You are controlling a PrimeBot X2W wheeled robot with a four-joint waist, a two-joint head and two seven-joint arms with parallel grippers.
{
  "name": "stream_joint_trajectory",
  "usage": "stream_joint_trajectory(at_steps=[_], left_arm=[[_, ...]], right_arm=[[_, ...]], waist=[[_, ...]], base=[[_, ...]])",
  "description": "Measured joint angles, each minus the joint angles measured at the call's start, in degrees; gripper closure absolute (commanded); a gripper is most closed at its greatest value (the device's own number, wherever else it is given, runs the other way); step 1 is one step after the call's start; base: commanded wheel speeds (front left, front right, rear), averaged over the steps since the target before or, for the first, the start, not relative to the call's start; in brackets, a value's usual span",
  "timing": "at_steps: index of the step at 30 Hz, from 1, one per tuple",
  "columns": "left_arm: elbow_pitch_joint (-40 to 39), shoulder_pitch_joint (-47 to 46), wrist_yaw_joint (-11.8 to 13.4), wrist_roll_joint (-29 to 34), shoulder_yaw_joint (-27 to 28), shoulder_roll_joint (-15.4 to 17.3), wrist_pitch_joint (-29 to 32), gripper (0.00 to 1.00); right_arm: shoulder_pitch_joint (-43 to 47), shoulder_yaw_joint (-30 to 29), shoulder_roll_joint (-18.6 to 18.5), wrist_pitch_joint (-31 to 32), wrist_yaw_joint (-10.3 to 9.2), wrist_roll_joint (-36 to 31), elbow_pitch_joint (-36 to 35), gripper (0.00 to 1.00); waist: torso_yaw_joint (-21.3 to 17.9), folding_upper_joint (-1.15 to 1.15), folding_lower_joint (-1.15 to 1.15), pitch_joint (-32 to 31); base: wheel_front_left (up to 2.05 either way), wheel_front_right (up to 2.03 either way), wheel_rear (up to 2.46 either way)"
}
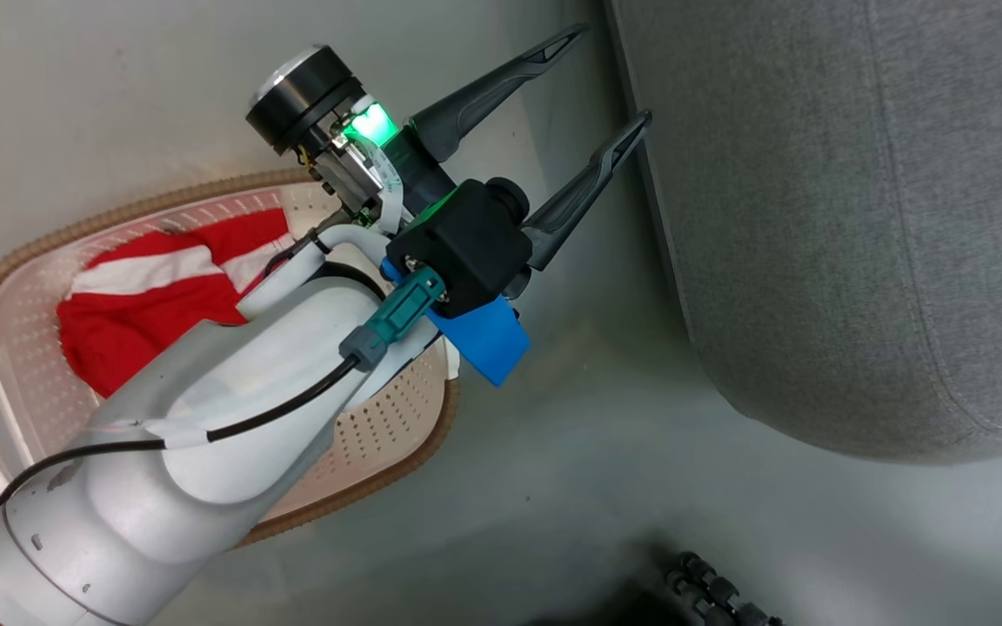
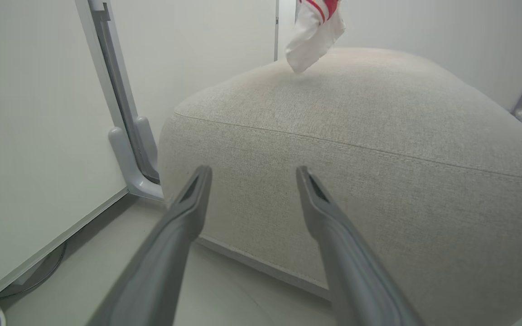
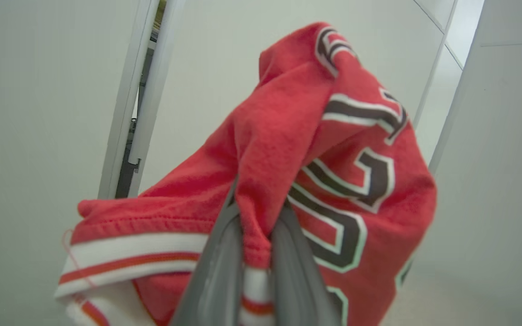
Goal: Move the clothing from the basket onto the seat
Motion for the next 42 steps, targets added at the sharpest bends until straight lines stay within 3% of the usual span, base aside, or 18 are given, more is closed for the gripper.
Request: stream_joint_trajectory(at_steps=[12,16,17,18,19,31,36,42], left_arm=[[-0.24,-0.87,-0.01,0.14,-1.02,-0.66,-0.92,0.00],[0.32,-0.97,0.05,-0.01,-1.13,-0.92,-1.41,0.00],[0.51,-0.97,0.09,-0.03,-1.14,-0.98,-1.64,0.00],[0.67,-0.95,0.13,-0.10,-1.14,-1.08,-1.88,0.00],[0.86,-0.93,0.16,-0.18,-1.15,-1.19,-2.00,0.00],[4.67,3.20,2.15,-2.85,0.30,-3.21,-6.00,0.00],[5.65,7.48,3.79,-4.54,3.11,-3.32,-6.65,0.00],[2.44,15.06,5.59,-5.11,10.49,-3.27,-6.68,0.00]], right_arm=[[2.47,-3.57,1.04,0.01,0.00,-0.04,20.07,1.00],[2.69,-4.05,2.05,0.00,0.00,-0.07,23.80,1.00],[2.72,-4.25,2.37,0.00,0.00,0.02,24.13,0.93],[2.94,-4.34,2.55,0.00,0.00,0.00,24.03,0.54],[3.35,-4.42,2.67,0.00,0.00,-0.04,23.77,0.00],[18.90,-4.60,6.44,-0.01,0.00,-0.33,11.74,0.00],[26.35,0.43,8.79,0.00,0.01,-2.38,4.12,0.00],[33.32,7.21,11.22,-0.01,0.00,-2.52,-3.38,0.00]], waist=[[0.83,0.00,-0.01,2.13],[1.15,0.00,-0.01,1.63],[1.20,0.00,-0.01,1.43],[1.23,0.00,-0.01,1.18],[1.26,0.00,-0.01,0.88],[1.88,0.00,-0.01,-7.93],[2.39,0.00,-0.02,-13.49],[3.66,0.00,-0.03,-20.73]], base=[[0.00,0.00,0.00],[0.00,0.00,0.00],[0.00,0.00,0.00],[0.00,0.00,0.00],[0.00,0.00,0.00],[0.00,0.00,0.00],[0.00,0.00,0.00],[0.00,0.00,0.00]])
